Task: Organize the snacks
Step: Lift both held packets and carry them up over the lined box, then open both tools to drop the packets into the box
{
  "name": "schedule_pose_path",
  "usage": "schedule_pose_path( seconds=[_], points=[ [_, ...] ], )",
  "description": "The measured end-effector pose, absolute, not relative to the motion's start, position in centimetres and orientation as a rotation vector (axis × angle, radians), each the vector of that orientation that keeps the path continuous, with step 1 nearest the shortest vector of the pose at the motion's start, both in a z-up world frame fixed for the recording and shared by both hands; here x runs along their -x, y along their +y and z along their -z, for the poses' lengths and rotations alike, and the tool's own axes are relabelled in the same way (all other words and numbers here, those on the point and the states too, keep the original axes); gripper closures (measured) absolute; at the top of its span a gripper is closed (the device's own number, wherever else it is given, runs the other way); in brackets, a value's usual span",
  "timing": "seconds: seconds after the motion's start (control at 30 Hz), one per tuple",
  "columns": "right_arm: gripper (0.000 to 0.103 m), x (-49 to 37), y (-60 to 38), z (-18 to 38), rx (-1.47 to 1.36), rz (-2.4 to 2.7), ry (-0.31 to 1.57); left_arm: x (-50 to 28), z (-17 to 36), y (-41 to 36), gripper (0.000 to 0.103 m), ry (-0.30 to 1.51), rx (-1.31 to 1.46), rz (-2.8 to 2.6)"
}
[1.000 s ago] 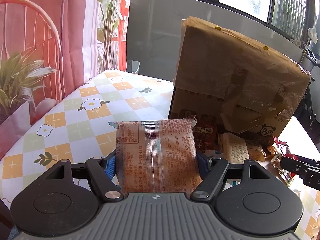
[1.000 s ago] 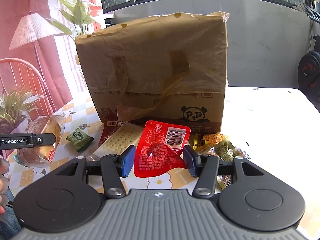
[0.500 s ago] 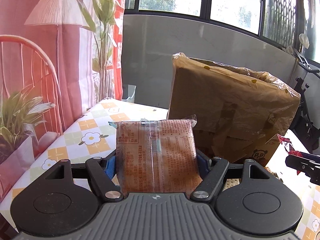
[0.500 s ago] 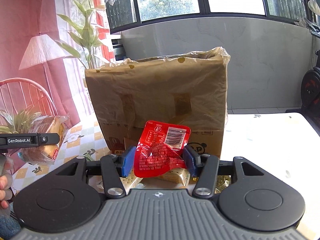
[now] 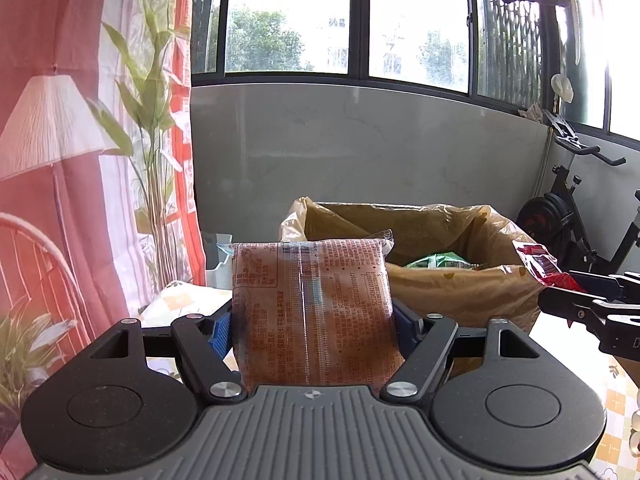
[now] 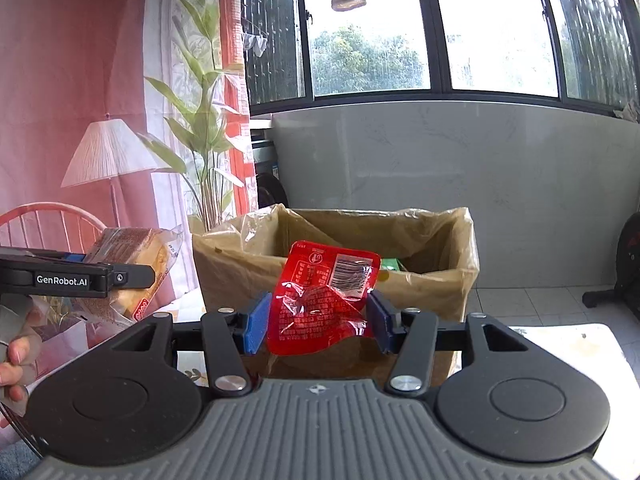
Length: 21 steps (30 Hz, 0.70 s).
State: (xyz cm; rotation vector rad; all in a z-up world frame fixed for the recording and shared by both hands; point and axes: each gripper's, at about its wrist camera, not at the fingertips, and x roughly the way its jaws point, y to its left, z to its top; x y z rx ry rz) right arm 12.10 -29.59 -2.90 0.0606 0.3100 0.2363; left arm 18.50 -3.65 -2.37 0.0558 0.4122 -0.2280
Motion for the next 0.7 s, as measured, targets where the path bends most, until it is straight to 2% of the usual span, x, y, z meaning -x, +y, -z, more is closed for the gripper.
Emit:
schedule_pose_path(
  seconds=[0.33, 0.7],
  points=[
    [0.049, -22.3, -31.3, 0.6, 0.015, -0.187, 0.347, -27.5, -1.0, -8.3, 0.026, 0.406, -0.117, 0.268],
    [0.049, -28.0, -32.7, 2.2, 0.017, -0.138, 0.453, -33.3, 0.6, -10.1, 0.026, 0.475, -0.137, 0.251]
  ],
)
